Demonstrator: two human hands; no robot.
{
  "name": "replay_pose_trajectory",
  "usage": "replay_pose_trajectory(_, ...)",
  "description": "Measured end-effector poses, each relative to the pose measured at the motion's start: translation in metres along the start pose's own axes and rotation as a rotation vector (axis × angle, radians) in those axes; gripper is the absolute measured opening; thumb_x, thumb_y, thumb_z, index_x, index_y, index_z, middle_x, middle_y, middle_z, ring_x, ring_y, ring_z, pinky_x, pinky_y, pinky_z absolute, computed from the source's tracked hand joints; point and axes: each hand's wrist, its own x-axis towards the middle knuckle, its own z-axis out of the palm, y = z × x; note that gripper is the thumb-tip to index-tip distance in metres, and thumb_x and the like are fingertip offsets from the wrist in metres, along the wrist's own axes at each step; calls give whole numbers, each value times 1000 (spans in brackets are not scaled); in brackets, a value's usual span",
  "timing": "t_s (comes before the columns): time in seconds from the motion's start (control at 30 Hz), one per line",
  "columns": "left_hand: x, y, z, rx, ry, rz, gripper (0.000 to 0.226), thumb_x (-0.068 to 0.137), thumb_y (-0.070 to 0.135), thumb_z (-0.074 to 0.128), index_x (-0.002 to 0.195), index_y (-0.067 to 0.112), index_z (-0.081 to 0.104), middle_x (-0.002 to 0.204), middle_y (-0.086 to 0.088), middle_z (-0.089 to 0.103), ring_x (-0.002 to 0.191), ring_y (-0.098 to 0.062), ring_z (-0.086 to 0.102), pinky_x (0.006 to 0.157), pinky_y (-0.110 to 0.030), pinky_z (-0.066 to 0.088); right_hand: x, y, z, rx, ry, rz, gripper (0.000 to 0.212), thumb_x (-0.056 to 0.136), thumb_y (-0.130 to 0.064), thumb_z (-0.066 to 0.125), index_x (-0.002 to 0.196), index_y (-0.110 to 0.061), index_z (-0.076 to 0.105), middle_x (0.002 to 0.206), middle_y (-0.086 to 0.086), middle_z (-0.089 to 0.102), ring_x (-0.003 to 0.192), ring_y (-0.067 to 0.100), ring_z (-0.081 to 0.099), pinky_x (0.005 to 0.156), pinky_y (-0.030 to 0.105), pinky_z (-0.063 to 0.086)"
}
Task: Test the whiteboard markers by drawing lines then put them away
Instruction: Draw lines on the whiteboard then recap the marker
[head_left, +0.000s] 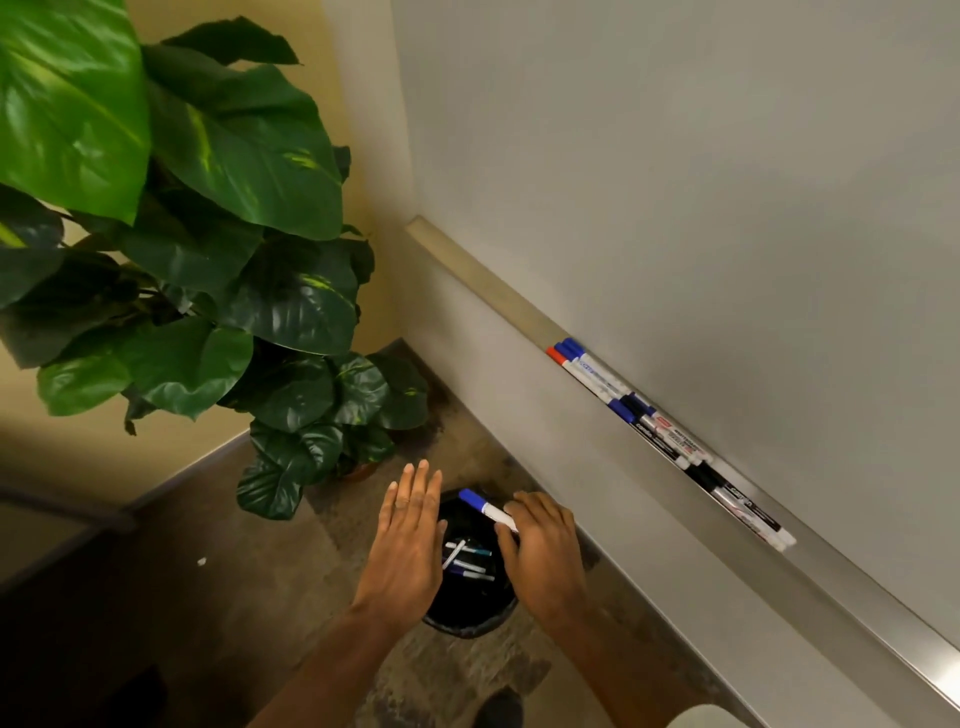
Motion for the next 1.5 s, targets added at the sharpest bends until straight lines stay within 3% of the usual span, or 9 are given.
replay_pose_trajectory(0.27, -2, -5, 0, 9, -6, -21, 58, 109, 27, 32, 161, 4, 20, 170, -14, 10, 159, -24, -2, 127, -39, -2, 4, -3, 2, 39, -14, 65, 42, 96, -40, 43, 116, -13, 69, 118, 6, 70, 113, 26, 63, 94, 44, 52)
replay_pose_trajectory(0.53, 6, 27, -13, -1, -50, 6, 67, 110, 50, 18, 162, 8, 17, 171, -9, 5, 158, -20, -7, 127, -42, 3, -14, 17, -36, 116, 103, 84, 41, 96, -42, 56, 122, -12, 67, 130, 6, 65, 125, 24, 54, 99, 47, 48)
replay_pose_trajectory(0.9, 14, 143, -42, -14, -44, 202, 69, 110, 53, 20, 163, 12, 6, 171, -7, -4, 158, -19, -12, 127, -41, -2, -62, 58, -132, 98, 244, 147, 52, 99, -54, 43, 131, -17, 61, 146, 4, 53, 140, 23, 41, 112, 44, 36)
replay_pose_trajectory(1.07, 15, 204, -51, -40, -63, 302, 70, 110, 52, 23, 163, 15, 0, 171, -6, -11, 157, -17, -17, 128, -41, -4, -90, 84, -176, 39, 281, 217, 56, 100, -57, 40, 136, -18, 57, 152, 2, 45, 145, 22, 34, 120, 37, 20)
replay_pose_trajectory(1.3, 15, 295, -52, -70, -82, 453, 74, 106, 61, 11, 162, 18, -10, 169, -1, -23, 154, -13, -24, 127, -38, -11, -134, 127, -228, -29, 348, 291, 58, 101, -57, 40, 146, -21, 45, 159, -1, 35, 151, 17, 19, 122, 40, 17)
replay_pose_trajectory(1.5, 10, 358, -35, -107, -80, 590, 71, 108, 58, 16, 163, 17, -4, 171, -3, -16, 157, -17, -16, 127, -38, -8, -179, 166, -259, -86, 393, 410, 63, 101, -61, 35, 149, -21, 40, 163, -1, 25, 153, 18, 13, 122, 44, 15)
